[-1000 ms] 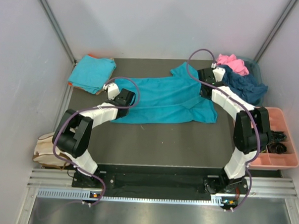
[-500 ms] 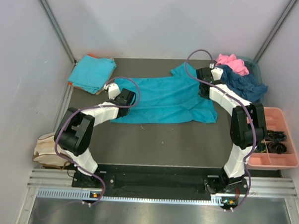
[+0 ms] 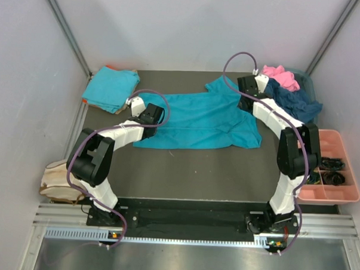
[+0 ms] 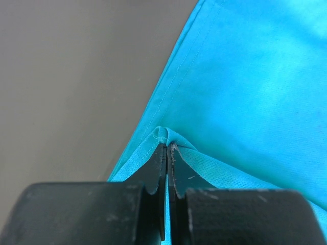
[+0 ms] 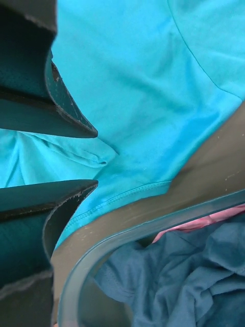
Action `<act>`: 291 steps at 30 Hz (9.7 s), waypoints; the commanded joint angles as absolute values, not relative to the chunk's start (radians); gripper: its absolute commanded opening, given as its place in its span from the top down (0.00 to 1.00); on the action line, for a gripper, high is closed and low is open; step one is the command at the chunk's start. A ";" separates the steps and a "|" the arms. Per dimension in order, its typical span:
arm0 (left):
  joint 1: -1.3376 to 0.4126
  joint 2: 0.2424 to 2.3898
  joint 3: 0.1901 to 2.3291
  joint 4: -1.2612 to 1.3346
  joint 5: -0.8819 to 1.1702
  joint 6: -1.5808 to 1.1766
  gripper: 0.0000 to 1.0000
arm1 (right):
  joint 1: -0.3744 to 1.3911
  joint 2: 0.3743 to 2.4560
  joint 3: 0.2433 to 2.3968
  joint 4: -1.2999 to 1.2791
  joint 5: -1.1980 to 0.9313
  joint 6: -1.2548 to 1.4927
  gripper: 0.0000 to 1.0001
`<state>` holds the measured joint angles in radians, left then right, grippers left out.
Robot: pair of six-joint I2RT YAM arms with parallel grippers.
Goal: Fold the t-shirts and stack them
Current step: Fold the tshirt
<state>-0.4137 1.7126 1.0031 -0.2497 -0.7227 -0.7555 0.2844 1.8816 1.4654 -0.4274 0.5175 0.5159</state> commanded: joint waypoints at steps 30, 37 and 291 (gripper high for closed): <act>-0.410 1.582 1.005 -0.382 -0.946 -0.868 0.04 | 0.278 1.661 1.224 -0.321 0.223 0.502 0.60; -0.410 1.569 0.966 -0.394 -0.936 -0.885 0.03 | 0.295 1.732 1.229 -0.310 0.123 0.525 0.53; -0.540 0.850 0.825 -1.029 -0.561 -1.126 0.39 | 0.374 1.802 1.055 -0.324 0.186 0.574 0.26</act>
<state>-0.5369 0.9085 0.7269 -0.9726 -0.4801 -1.1309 0.3710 1.7744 1.0626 -0.2573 0.1570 0.5694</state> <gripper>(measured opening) 0.601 0.736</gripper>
